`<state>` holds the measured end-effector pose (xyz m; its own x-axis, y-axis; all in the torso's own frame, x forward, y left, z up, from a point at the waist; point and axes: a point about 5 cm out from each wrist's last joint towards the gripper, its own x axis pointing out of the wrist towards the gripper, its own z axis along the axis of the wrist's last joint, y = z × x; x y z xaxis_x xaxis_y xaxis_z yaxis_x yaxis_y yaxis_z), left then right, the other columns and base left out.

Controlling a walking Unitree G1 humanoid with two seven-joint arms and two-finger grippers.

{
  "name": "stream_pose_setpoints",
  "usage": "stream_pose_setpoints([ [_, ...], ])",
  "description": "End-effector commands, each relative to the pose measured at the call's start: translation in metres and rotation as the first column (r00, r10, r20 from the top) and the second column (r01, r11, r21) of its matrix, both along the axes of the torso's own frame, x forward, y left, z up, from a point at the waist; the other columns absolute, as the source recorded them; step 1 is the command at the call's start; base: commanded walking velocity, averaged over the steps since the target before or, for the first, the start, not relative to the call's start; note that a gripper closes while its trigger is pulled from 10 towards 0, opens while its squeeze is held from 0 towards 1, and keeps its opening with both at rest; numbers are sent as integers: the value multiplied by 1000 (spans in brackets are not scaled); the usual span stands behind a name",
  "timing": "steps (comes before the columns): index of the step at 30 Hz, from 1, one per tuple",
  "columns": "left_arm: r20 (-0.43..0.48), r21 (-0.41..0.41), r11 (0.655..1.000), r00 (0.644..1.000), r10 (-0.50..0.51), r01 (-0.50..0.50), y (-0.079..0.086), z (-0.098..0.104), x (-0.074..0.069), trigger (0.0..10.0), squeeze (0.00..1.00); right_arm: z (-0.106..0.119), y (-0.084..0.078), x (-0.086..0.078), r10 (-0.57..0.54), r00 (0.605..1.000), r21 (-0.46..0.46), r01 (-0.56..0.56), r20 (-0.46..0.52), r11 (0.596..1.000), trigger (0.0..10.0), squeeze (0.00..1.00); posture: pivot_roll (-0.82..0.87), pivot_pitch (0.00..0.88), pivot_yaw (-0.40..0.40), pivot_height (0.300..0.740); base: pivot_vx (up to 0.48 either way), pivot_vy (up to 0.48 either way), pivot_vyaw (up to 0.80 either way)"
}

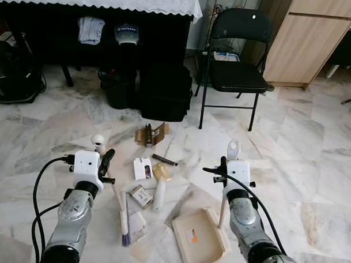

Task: Sweep floor

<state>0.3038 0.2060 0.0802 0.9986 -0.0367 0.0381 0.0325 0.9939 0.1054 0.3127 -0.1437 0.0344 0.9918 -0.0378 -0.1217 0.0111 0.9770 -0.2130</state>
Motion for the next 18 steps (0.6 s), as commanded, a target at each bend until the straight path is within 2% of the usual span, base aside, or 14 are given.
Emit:
stream_pose_setpoints([
  [1,33,12,1000,999,-22,22,-4,4,0,10000,0,-3,-4,-1,-11,1000,-24,10,-21,1000,10000,0,107,80,-82,740,0,0,0],
  [4,32,11,1000,999,-25,24,-4,4,0,10000,0,-7,-7,-4,-26,999,-32,25,-48,999,10000,0,108,83,-82,740,0,0,0],
  [10,31,8,999,999,-31,31,-5,4,-1,10000,0,-18,-12,-10,-80,990,12,82,-120,997,10000,0,107,83,-81,740,0,0,0],
  [18,31,2,999,998,-46,46,-7,4,-1,10000,0,-26,-5,-14,-70,981,24,76,-179,997,10000,0,105,83,-81,740,0,0,0],
])
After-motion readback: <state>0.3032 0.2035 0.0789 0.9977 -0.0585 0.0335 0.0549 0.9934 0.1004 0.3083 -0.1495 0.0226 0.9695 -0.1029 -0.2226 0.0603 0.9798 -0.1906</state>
